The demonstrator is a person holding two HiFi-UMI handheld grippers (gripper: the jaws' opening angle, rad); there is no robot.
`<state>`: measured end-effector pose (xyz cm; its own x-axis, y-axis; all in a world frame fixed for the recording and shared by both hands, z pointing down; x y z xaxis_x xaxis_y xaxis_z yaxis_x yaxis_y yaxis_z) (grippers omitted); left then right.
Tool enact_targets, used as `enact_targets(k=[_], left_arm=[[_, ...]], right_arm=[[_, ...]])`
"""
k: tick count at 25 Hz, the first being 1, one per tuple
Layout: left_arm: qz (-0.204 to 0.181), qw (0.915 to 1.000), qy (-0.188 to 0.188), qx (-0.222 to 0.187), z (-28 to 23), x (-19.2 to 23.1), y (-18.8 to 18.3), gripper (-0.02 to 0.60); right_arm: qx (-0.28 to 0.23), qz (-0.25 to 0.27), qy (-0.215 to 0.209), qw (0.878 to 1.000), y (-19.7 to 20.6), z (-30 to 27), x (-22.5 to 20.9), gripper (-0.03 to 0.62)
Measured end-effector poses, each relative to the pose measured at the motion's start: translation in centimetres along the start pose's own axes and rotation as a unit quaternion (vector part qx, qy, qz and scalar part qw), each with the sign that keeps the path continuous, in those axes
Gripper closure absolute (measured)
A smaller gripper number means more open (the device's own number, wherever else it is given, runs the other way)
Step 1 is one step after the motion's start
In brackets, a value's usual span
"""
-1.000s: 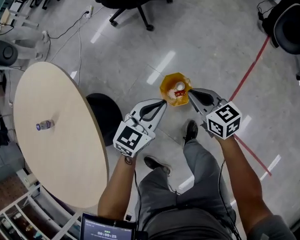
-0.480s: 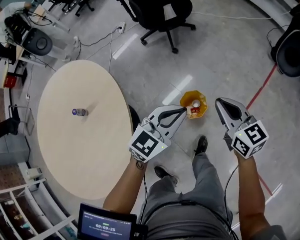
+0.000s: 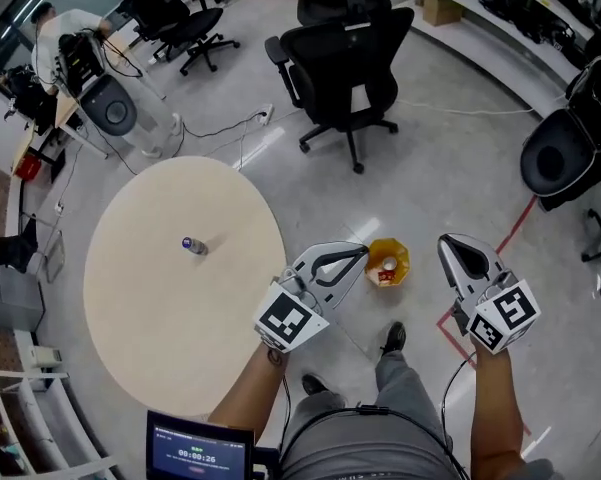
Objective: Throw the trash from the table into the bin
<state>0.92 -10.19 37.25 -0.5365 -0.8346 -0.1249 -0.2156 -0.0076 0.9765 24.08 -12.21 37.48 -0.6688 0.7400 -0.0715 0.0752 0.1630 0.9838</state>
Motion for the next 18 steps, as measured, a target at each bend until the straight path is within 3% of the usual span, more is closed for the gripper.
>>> enact_targets(k=[5, 10, 15, 18], left_arm=[[-0.023, 0.9989, -0.034, -0.02, 8.1, -1.2, -5.9, 0.54], [-0.028, 0.9927, -0.098, -0.064, 16.0, -2.2, -8.3, 0.54], [-0.065, 0.9848, -0.136, -0.086, 24.7, -3.4, -11.5, 0.54], [-0.052, 0.9782, -0.161, -0.121, 28.1, -3.6, -11.3, 0.54]], right_arm=[[-0.004, 0.053, -0.021, 0.998, -6.6, 2.2, 5.9, 0.583], [-0.013, 0.115, -0.055, 0.992, -10.4, 2.9, 11.6, 0.583], [-0.027, 0.158, -0.086, 0.983, -14.7, 2.1, 19.6, 0.583], [-0.037, 0.18, -0.106, 0.977, -15.4, 0.6, 22.9, 0.583]])
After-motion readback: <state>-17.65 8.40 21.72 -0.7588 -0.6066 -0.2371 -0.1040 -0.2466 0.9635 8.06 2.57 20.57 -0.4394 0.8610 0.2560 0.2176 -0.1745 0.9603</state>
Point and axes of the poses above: the fingertips, and each gripper's own axes: z backward along the fingers, x to its left, y out of its underside, the point moved 8 cm from there along z, backward along the fingers, and after that the axes turned 3 degrees about z, right-handed, at the moved point
